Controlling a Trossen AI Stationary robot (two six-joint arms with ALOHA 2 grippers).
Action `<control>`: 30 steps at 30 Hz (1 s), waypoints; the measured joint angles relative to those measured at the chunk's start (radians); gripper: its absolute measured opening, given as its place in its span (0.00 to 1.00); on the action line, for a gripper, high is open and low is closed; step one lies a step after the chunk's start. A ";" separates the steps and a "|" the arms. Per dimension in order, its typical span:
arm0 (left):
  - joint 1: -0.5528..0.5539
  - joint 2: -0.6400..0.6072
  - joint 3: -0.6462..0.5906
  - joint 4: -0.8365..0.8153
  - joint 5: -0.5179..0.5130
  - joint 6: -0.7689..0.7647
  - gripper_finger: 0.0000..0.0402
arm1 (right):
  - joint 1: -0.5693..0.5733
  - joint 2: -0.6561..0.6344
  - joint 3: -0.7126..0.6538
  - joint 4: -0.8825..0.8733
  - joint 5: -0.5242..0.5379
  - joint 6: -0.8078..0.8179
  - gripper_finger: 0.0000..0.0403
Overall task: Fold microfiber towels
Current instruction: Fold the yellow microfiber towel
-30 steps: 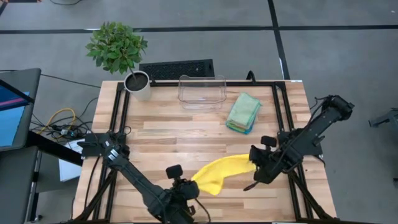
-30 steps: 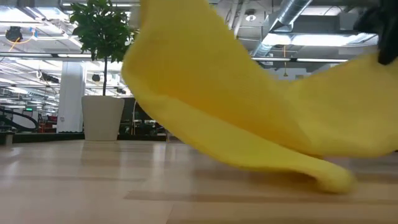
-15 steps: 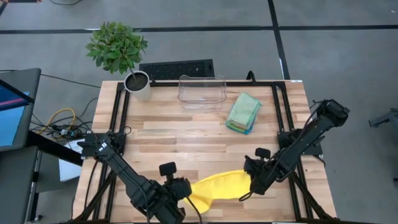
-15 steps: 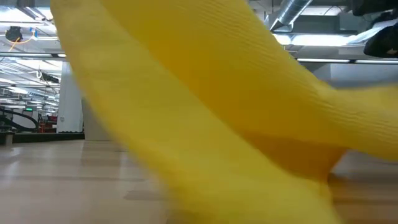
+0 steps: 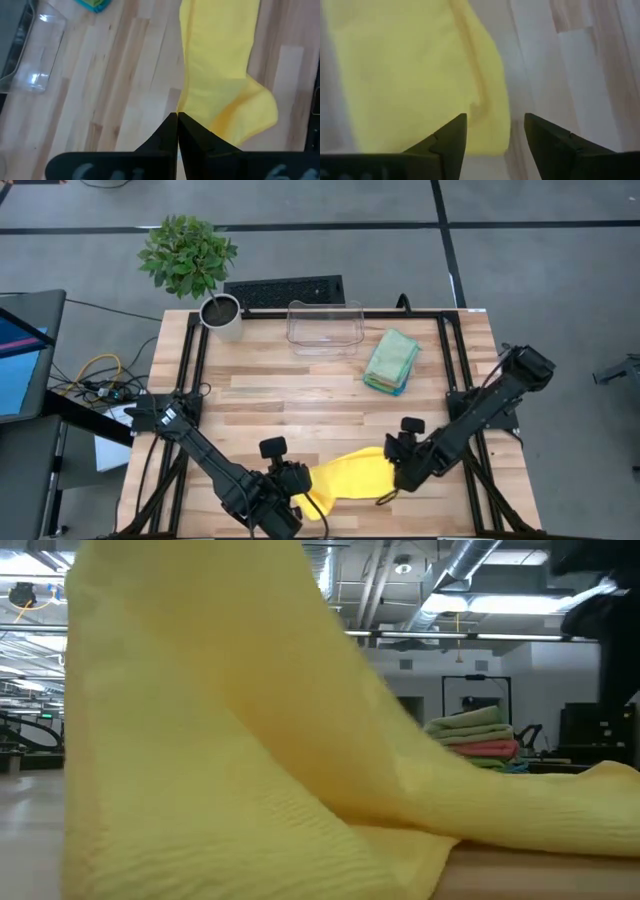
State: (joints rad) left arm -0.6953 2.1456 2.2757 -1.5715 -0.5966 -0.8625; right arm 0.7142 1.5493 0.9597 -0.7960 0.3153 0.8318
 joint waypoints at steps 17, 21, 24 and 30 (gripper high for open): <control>0.001 0.000 -0.021 0.000 0.010 -0.022 0.00 | -0.088 0.174 0.000 0.097 -0.094 -0.130 0.47; 0.001 0.000 -0.021 0.001 0.014 -0.022 0.00 | -0.085 0.201 0.000 0.094 -0.103 -0.135 0.29; 0.001 0.000 -0.021 0.000 0.014 -0.021 0.00 | -0.073 0.186 0.000 0.071 -0.100 -0.135 0.08; 0.001 0.000 -0.021 0.000 0.014 -0.015 0.00 | -0.051 0.094 0.015 0.038 -0.094 -0.110 0.05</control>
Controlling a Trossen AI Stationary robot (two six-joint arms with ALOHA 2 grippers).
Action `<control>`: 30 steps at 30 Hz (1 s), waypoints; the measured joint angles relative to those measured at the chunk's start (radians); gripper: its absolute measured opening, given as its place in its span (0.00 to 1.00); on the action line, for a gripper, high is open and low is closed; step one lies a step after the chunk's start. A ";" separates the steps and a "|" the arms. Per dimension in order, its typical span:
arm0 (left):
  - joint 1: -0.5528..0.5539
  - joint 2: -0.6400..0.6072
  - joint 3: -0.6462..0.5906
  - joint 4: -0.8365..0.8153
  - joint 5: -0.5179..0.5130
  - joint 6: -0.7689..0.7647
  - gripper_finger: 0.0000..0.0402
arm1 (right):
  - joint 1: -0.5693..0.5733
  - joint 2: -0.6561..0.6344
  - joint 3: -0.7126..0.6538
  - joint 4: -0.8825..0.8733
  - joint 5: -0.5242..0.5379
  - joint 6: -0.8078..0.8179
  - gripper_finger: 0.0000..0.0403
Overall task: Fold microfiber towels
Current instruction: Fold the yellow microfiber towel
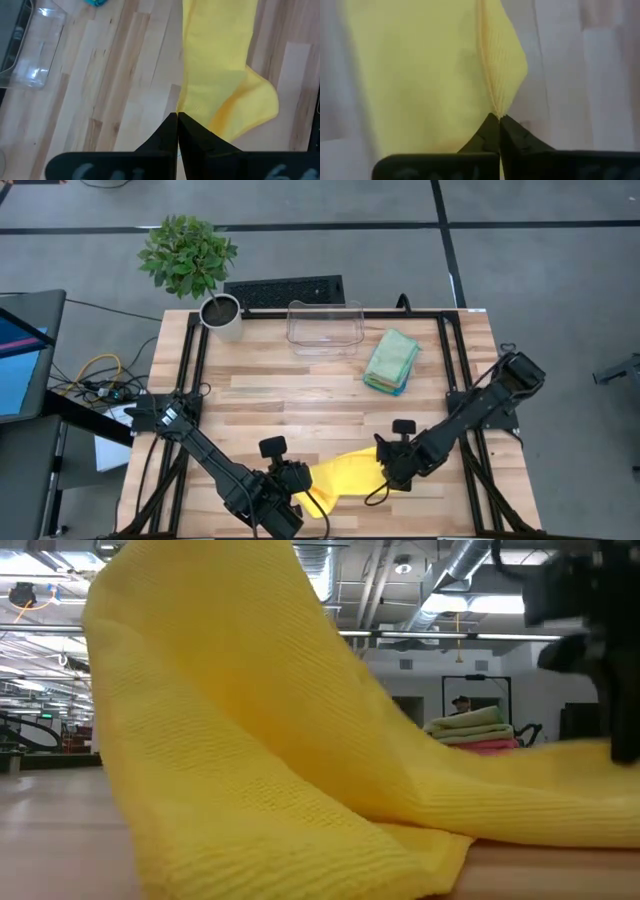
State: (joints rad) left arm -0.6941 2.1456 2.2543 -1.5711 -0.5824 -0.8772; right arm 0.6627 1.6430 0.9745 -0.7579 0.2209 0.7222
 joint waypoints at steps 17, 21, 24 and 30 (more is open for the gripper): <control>-0.036 0.000 0.001 0.026 0.105 -0.044 0.00 | 0.088 -0.158 0.095 -0.141 0.074 0.169 0.03; -0.052 0.000 0.001 0.013 0.132 -0.044 0.00 | 0.099 -0.072 0.083 -0.169 0.039 0.173 0.18; -0.053 0.000 0.001 0.001 0.153 -0.043 0.00 | 0.091 -0.032 0.083 -0.191 0.039 0.164 0.34; -0.052 0.000 0.001 0.000 0.152 -0.023 0.00 | 0.070 -0.026 0.084 -0.183 0.039 0.115 0.58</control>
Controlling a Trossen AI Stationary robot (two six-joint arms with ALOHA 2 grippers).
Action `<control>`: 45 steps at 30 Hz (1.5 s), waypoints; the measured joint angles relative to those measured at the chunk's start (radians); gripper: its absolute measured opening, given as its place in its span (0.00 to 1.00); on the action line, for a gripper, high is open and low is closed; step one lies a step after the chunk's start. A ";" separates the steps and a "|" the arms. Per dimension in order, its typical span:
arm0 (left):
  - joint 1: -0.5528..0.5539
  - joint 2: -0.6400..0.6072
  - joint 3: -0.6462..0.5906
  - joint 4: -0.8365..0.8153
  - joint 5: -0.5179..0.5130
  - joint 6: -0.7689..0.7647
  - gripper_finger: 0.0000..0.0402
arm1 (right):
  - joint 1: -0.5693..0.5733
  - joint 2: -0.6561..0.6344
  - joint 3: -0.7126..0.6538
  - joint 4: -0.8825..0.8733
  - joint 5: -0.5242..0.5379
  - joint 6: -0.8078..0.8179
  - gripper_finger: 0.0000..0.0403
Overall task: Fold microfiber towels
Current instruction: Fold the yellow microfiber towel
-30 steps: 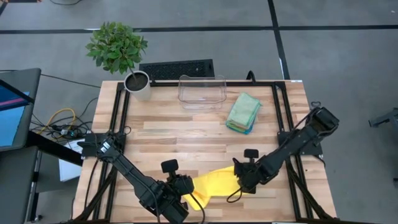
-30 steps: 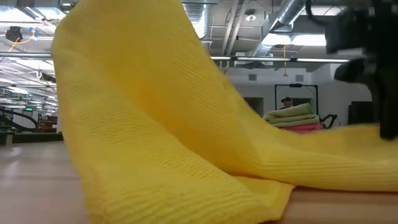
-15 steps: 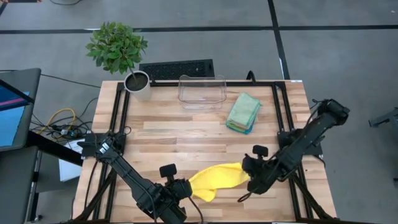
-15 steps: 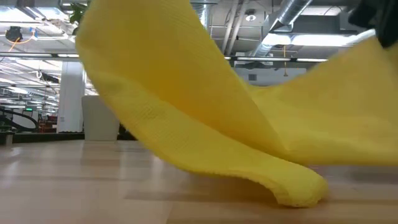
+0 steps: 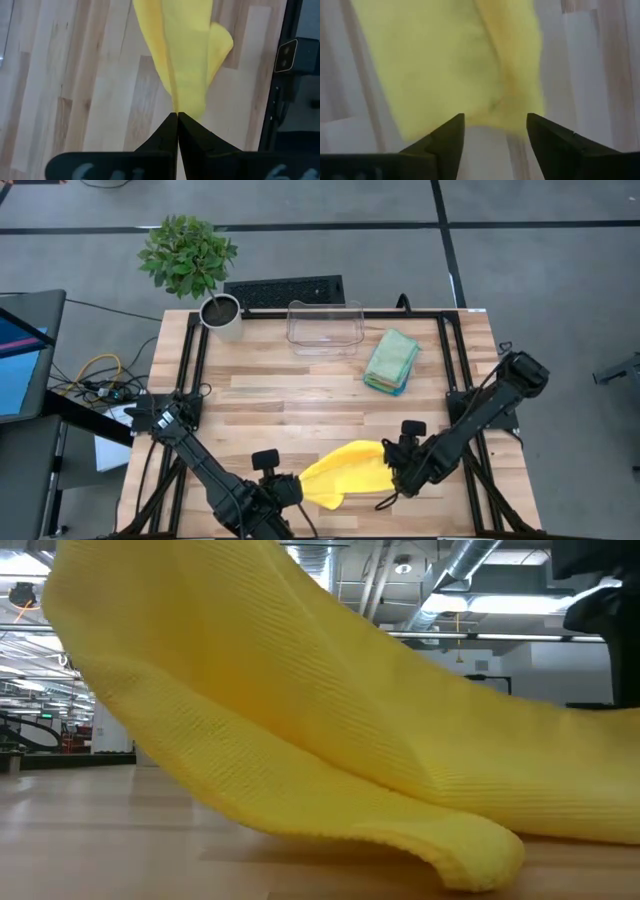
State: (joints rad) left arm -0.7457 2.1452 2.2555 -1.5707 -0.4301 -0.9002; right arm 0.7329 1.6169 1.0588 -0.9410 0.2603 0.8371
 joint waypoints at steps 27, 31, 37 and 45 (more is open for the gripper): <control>0.001 -0.001 0.000 0.000 -0.080 0.013 0.00 | -0.185 0.042 0.000 0.116 0.028 -0.236 0.56; 0.001 -0.001 0.000 0.000 -0.081 0.013 0.00 | -0.188 0.042 -0.052 0.176 0.021 -0.247 0.56; 0.001 -0.001 0.000 0.000 -0.090 0.016 0.00 | -0.207 0.042 -0.138 0.266 -0.022 -0.239 0.56; 0.006 -0.001 0.000 0.000 -0.099 0.022 0.00 | -0.207 0.042 -0.166 0.333 -0.021 -0.270 0.41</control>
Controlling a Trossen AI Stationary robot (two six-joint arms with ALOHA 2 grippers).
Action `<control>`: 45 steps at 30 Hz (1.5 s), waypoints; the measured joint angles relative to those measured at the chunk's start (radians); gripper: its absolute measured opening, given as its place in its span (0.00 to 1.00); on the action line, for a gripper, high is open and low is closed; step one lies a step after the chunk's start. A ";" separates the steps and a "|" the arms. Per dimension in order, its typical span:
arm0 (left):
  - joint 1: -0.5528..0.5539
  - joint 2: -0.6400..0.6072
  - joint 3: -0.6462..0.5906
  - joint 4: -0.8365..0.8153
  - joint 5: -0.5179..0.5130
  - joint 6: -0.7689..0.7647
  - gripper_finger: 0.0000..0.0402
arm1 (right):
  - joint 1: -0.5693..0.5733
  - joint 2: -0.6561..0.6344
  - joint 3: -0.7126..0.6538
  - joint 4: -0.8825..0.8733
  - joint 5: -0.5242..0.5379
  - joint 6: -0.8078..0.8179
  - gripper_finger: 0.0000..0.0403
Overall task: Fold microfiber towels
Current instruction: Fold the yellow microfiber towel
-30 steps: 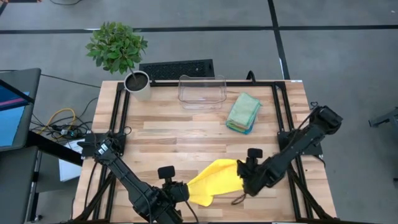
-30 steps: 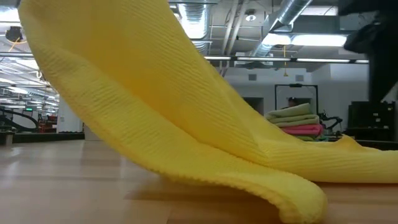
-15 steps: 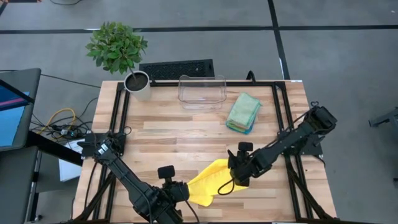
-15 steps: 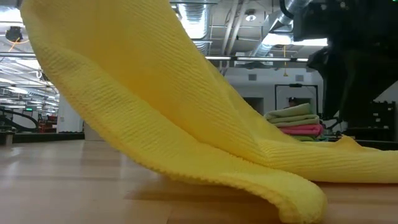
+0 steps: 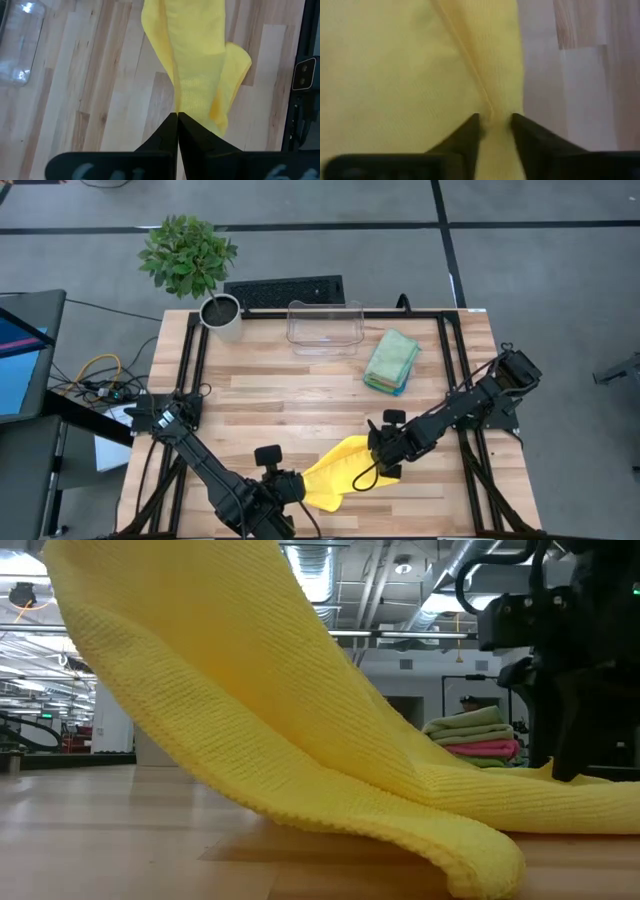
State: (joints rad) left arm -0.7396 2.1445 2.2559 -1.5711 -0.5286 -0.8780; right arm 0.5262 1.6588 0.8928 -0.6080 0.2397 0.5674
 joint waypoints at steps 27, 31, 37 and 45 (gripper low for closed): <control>-0.023 0.000 0.000 0.053 0.096 -0.032 0.00 | 0.207 -0.143 0.304 -0.448 0.052 0.316 0.04; -0.039 0.000 0.000 0.053 0.147 -0.033 0.00 | 0.219 -0.080 0.285 -0.412 -0.053 0.298 0.04; -0.040 0.000 0.000 0.052 0.125 -0.020 0.00 | 0.217 -0.013 0.244 -0.403 -0.029 0.296 0.22; -0.040 0.000 0.000 0.051 0.071 0.021 0.00 | 0.221 -0.011 0.227 -0.402 -0.015 0.281 0.55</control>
State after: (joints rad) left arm -0.7792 2.1445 2.2559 -1.5196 -0.4580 -0.8570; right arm 0.7471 1.6478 1.1202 -1.0097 0.2243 0.8482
